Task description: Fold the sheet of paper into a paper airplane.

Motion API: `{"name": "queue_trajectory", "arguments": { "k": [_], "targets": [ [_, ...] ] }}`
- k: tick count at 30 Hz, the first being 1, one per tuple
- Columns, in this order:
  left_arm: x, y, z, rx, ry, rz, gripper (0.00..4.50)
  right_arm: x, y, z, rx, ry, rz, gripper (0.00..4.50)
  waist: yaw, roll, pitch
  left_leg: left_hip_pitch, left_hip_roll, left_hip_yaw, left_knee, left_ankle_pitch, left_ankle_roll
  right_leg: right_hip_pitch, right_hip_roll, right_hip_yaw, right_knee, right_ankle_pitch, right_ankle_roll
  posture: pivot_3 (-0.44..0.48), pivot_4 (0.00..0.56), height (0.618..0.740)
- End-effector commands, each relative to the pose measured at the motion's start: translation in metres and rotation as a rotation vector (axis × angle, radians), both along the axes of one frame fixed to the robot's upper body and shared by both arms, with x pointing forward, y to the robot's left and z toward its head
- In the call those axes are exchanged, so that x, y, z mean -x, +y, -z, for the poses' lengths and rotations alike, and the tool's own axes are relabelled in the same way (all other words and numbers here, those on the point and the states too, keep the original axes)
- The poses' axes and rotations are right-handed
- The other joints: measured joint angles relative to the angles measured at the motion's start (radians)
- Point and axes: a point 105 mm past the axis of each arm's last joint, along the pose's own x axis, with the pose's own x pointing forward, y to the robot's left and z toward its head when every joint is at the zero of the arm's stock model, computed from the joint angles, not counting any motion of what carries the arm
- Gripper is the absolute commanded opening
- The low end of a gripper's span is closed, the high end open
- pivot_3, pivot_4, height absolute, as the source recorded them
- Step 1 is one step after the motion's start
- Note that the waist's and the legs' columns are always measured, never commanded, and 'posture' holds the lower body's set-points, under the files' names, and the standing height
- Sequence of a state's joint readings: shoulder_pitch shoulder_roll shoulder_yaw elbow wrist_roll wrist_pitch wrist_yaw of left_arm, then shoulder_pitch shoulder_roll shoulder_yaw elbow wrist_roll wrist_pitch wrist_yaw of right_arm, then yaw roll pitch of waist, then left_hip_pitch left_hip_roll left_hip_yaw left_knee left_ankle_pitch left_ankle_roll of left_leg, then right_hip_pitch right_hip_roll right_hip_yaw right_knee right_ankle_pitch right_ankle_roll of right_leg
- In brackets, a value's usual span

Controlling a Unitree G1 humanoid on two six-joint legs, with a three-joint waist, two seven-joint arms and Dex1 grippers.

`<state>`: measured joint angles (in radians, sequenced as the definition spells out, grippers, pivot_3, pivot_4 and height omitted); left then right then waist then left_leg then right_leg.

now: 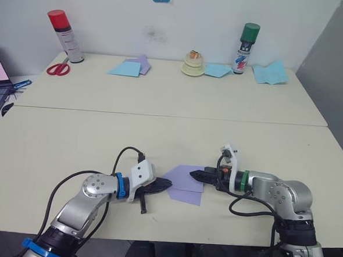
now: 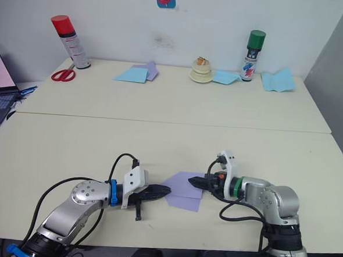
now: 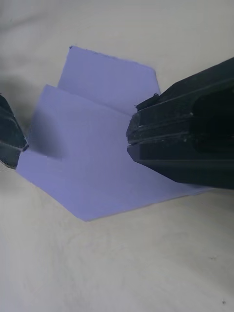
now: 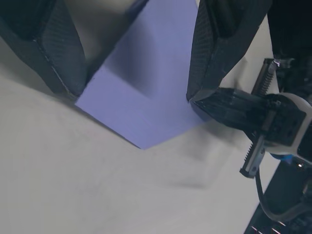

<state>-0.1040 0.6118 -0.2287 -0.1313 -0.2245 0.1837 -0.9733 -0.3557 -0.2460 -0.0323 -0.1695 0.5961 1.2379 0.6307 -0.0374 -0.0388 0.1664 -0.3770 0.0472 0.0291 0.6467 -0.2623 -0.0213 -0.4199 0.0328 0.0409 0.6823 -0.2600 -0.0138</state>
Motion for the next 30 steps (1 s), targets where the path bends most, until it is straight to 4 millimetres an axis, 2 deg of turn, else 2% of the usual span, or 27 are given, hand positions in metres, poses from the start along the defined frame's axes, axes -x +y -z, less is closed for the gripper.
{"name": "queue_trajectory", "arguments": {
  "k": [1, 8, 9, 11, 18, 25, 30],
  "targets": [
    [0.007, 0.003, 0.013, -0.036, 0.045, 0.007, 0.0, 0.002, 0.018, -0.003, -0.074, 0.024, -0.059, 3.09, -0.001, 0.0, 0.0, 0.0, 0.0, 0.0, 0.0, 0.0, 0.0, 0.0, 0.0, 0.0, 0.0, 0.0, 0.0, 0.0, 0.15, 0.725],
    [0.007, 0.009, 0.015, -0.046, 0.047, -0.007, 0.0, -0.002, 0.027, -0.002, -0.108, 0.036, -0.077, 3.09, -0.004, 0.0, 0.0, -0.001, 0.0, 0.0, 0.0, 0.0, 0.0, 0.0, 0.0, 0.0, -0.001, 0.0, 0.0, 0.0, 0.15, 0.725],
    [0.007, 0.009, 0.015, -0.047, 0.047, -0.008, 0.0, -0.003, 0.027, -0.002, -0.112, 0.037, -0.075, 2.92, -0.005, 0.0, 0.0, -0.001, 0.0, 0.0, 0.0, 0.0, 0.0, 0.0, 0.0, 0.0, -0.001, 0.0, 0.0, 0.0, 0.15, 0.725],
    [0.008, 0.011, 0.016, -0.049, 0.048, -0.01, 0.0, -0.005, 0.029, -0.001, -0.115, 0.039, -0.076, 2.53, -0.006, 0.001, 0.0, 0.0, 0.0, 0.0, 0.0, 0.0, 0.0, 0.0, 0.0, 0.0, 0.0, 0.0, 0.0, 0.0, 0.15, 0.725],
    [0.007, 0.014, 0.016, -0.055, 0.049, -0.01, 0.0, -0.009, 0.037, 0.001, -0.125, 0.059, -0.094, 0.13, -0.016, 0.0, -0.001, 0.001, 0.001, 0.0, 0.0, 0.0, 0.0, 0.001, 0.0, 0.0, 0.0, 0.001, 0.001, 0.0, 0.15, 0.725],
    [0.007, 0.017, 0.018, -0.061, 0.05, -0.01, 0.0, -0.008, 0.039, 0.002, -0.116, 0.056, -0.109, 0.06, -0.017, 0.0, -0.002, 0.006, 0.0, 0.001, -0.001, 0.0, 0.0, 0.004, 0.0, 0.001, -0.001, 0.002, 0.003, 0.0, 0.15, 0.725],
    [0.006, 0.027, 0.019, -0.075, 0.057, -0.028, 0.0, -0.009, 0.036, 0.007, 0.001, -0.094, -0.124, 0.06, -0.019, 0.0, -0.002, 0.01, 0.001, 0.002, -0.002, 0.0, 0.0, 0.007, 0.0, 0.002, -0.001, 0.001, 0.002, 0.0, 0.15, 0.725]
  ]
}}
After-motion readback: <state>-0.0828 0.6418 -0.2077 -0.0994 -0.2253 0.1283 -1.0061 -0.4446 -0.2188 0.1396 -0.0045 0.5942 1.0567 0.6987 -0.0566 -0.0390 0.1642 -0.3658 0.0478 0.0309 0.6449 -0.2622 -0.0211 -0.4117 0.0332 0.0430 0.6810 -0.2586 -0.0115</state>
